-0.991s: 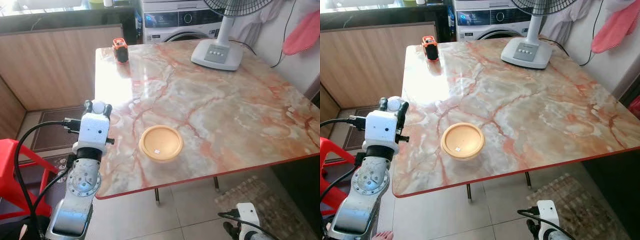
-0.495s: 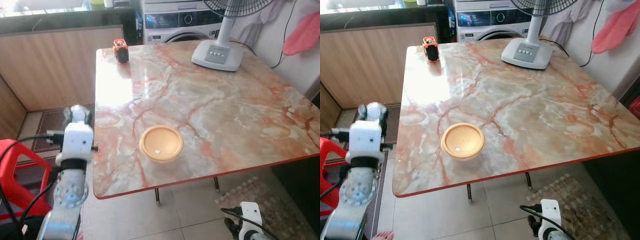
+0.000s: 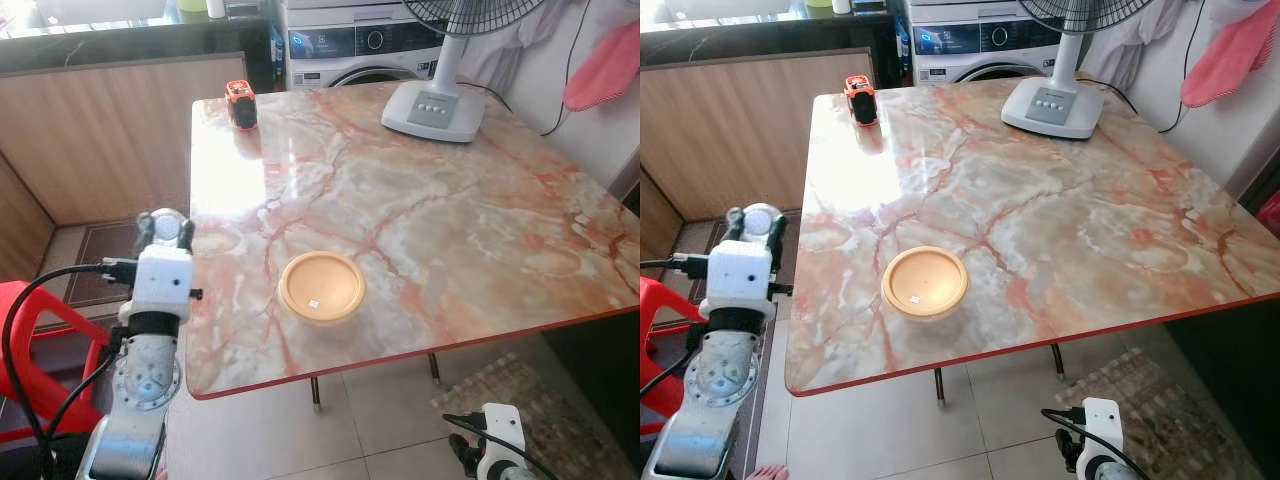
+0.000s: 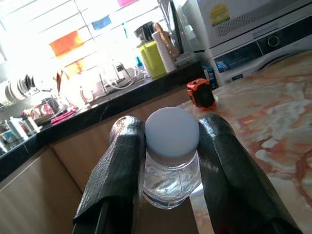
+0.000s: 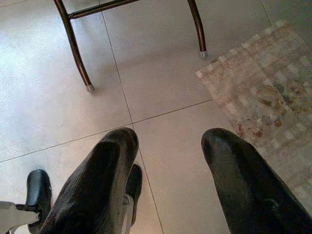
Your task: Restocking fridge
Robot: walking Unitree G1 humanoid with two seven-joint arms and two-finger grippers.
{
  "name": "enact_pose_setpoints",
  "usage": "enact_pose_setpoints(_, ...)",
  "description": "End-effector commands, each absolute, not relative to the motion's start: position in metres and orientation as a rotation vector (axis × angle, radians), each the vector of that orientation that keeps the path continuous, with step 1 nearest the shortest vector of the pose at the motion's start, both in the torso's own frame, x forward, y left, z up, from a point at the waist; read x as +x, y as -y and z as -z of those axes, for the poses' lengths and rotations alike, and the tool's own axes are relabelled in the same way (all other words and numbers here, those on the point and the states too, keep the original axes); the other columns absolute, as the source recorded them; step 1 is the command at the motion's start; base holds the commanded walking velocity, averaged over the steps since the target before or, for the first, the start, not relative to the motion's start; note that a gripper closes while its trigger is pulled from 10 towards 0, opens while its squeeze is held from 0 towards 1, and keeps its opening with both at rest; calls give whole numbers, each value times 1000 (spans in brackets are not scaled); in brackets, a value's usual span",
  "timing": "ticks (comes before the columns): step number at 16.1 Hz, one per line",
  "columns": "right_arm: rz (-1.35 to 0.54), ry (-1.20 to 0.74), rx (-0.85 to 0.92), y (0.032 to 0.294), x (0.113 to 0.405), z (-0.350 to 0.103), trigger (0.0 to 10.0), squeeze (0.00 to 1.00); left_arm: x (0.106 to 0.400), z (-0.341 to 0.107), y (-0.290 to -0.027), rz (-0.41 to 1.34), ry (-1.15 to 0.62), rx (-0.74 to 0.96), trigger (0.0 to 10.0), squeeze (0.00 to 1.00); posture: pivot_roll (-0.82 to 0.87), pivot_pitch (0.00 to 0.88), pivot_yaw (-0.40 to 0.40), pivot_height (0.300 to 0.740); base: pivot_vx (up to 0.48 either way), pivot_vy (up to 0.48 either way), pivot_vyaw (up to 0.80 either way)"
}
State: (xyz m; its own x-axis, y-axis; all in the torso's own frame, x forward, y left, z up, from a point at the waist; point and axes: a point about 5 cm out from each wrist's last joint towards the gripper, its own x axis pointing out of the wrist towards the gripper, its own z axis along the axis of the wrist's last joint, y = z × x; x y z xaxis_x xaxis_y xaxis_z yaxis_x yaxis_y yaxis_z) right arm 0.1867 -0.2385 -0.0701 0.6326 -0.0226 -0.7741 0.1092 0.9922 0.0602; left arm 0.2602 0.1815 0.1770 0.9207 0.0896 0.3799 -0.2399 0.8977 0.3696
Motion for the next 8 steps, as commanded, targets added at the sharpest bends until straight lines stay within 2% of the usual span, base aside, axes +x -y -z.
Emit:
enact_pose_setpoints(1,81,-886,121,238,184,72,10000,0,260,-186,-180,-172,415,443,10000,0,71,24,-8,740,0,0,-475)
enact_pose_setpoints(8,67,-898,112,238,184,72,10000,0,262,-192,-179,-171,437,457,10000,0,72,24,-12,740,0,0,-737)
